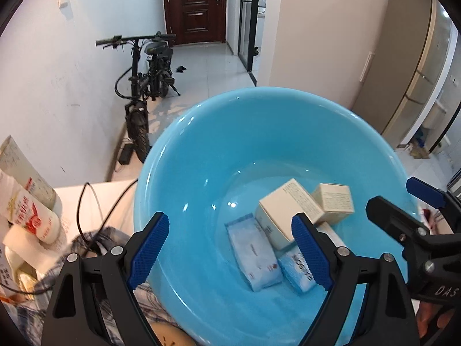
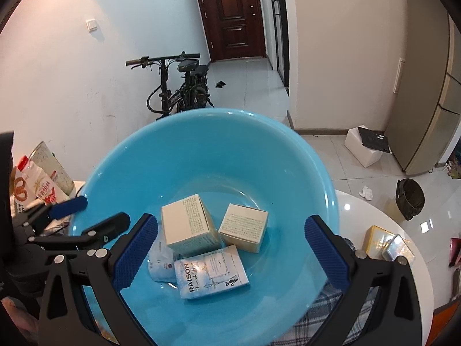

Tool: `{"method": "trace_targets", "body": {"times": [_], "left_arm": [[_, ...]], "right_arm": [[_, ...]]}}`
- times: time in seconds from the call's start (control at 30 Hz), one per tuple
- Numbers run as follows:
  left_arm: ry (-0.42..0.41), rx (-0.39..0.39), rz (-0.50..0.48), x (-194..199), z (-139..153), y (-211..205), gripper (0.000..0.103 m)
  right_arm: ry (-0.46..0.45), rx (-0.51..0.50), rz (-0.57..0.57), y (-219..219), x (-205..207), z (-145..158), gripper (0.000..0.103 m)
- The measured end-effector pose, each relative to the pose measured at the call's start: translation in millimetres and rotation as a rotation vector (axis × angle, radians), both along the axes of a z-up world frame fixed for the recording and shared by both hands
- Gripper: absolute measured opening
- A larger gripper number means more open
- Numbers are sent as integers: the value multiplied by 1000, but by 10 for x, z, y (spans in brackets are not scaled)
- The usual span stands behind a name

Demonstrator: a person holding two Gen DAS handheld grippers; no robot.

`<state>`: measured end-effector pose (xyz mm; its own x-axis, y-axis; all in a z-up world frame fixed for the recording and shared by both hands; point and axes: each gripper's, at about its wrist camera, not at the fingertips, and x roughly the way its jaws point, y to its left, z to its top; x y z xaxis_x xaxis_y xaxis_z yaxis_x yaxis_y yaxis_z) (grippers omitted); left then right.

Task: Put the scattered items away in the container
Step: 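Raise both grippers from the basin and move them over the shirt pile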

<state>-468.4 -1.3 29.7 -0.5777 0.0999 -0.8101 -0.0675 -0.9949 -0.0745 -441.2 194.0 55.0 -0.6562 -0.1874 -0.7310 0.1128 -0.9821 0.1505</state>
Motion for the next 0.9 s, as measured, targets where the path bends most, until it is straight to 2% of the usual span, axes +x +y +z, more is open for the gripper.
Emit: {"method": "trace_targets", "body": {"times": [0.5,0.73,0.9], "left_arm": [[84,-34,22,812,581,-158,89],[91,-25,26,1239,657,-222,89],[85,-31,24,1606,599,-231,89]], "right_arm": [[49,7,61,-162,718,468,102],[52,23,85,-219,1119,533,102],[45,36,104,-250,1425,470,102]]}}
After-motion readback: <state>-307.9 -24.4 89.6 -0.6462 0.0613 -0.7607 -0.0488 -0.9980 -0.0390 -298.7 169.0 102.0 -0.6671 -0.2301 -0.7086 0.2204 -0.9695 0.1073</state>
